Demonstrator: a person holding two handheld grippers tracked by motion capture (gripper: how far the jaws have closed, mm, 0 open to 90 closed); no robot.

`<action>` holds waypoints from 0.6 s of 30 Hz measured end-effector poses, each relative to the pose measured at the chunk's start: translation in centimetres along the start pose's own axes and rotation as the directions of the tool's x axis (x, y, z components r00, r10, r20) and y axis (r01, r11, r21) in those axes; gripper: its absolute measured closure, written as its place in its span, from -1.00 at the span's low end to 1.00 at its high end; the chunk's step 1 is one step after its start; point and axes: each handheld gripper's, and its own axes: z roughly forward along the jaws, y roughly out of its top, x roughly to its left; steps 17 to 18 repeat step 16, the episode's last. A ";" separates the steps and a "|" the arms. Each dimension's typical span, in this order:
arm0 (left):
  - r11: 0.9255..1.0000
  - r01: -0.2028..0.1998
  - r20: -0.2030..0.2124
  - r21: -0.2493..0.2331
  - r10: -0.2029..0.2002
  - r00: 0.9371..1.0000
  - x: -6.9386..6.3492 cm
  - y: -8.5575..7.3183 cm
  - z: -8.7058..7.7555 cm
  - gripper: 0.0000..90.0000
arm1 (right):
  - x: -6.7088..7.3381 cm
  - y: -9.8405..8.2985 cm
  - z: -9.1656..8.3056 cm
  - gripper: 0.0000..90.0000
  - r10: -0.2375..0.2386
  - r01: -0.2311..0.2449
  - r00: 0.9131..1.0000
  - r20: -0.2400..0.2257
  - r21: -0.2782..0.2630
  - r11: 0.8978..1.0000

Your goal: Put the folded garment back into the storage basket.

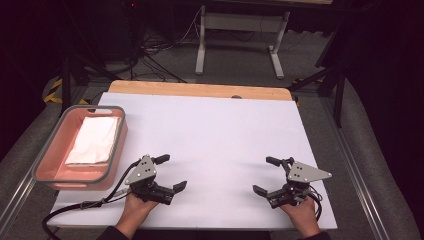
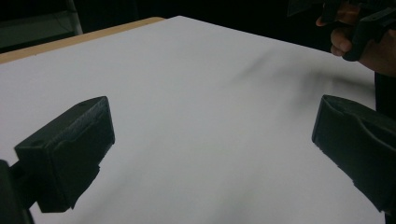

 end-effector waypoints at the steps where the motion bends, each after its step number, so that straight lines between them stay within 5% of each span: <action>1: 1.000 0.000 -0.002 0.002 0.000 1.000 0.1 -0.1 0.0 -1.00 | 0.0 0.0 0.0 -1.00 0.001 -0.001 1.000 0.003 0.001 1.000; 10: 0.999 0.007 0.002 0.042 -0.007 1.000 1.1 -0.6 0.5 -1.00 | 0.0 -0.2 -0.2 -1.00 0.007 -0.007 1.000 0.006 -0.008 1.000; 18: 1.000 0.011 0.005 0.023 -0.011 1.000 1.1 -0.3 0.2 -1.00 | 0.0 -0.3 -0.4 -1.00 0.010 -0.010 1.000 0.015 -0.017 1.000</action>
